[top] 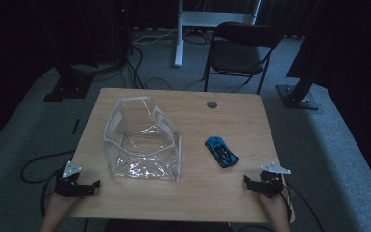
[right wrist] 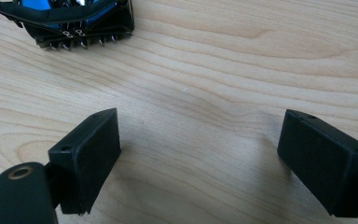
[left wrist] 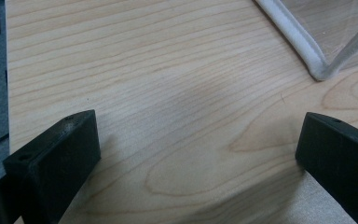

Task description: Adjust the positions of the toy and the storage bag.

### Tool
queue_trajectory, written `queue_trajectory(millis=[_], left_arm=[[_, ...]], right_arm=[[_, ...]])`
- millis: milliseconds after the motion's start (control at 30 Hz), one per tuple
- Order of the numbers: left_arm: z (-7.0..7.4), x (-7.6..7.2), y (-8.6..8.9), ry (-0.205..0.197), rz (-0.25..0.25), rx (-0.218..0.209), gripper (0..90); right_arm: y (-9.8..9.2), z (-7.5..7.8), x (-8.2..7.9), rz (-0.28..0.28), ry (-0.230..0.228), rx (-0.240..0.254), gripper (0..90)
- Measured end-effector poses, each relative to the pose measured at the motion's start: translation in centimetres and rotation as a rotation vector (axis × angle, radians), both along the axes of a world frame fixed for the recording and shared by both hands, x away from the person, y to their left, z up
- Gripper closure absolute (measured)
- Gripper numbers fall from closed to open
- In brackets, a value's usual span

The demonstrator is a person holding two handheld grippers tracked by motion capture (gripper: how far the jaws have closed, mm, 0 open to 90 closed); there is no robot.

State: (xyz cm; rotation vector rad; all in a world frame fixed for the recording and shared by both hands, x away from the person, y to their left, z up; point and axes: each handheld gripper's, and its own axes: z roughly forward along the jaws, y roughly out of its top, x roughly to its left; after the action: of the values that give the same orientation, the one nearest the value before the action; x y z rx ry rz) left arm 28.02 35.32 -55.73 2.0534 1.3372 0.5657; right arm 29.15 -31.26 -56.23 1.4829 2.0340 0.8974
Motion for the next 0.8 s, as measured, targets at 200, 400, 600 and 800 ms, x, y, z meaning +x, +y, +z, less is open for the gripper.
queue_trajectory(millis=[200, 400, 600, 800], left_arm=[[0.0, 0.2, -0.1, 0.001, 0.003, 0.000, 0.2], [0.0, 0.3, 0.0, 0.002, -0.006, 0.001, 0.2], [0.0, 0.3, -0.1, 0.003, -0.006, 0.002, 0.3], [0.0, 0.3, 0.0, 0.003, -0.008, 0.002, 0.3]], right_arm=[[0.1, 0.3, 0.0, 0.015, 0.026, -0.010, 12.3], [0.3, 0.9, 0.1, 0.059, 0.079, 0.055, 12.3], [1.4, 3.3, 0.6, 0.085, 0.025, 0.078, 12.3], [3.3, 4.3, 2.4, 0.131, 0.016, 0.079, 12.3]])
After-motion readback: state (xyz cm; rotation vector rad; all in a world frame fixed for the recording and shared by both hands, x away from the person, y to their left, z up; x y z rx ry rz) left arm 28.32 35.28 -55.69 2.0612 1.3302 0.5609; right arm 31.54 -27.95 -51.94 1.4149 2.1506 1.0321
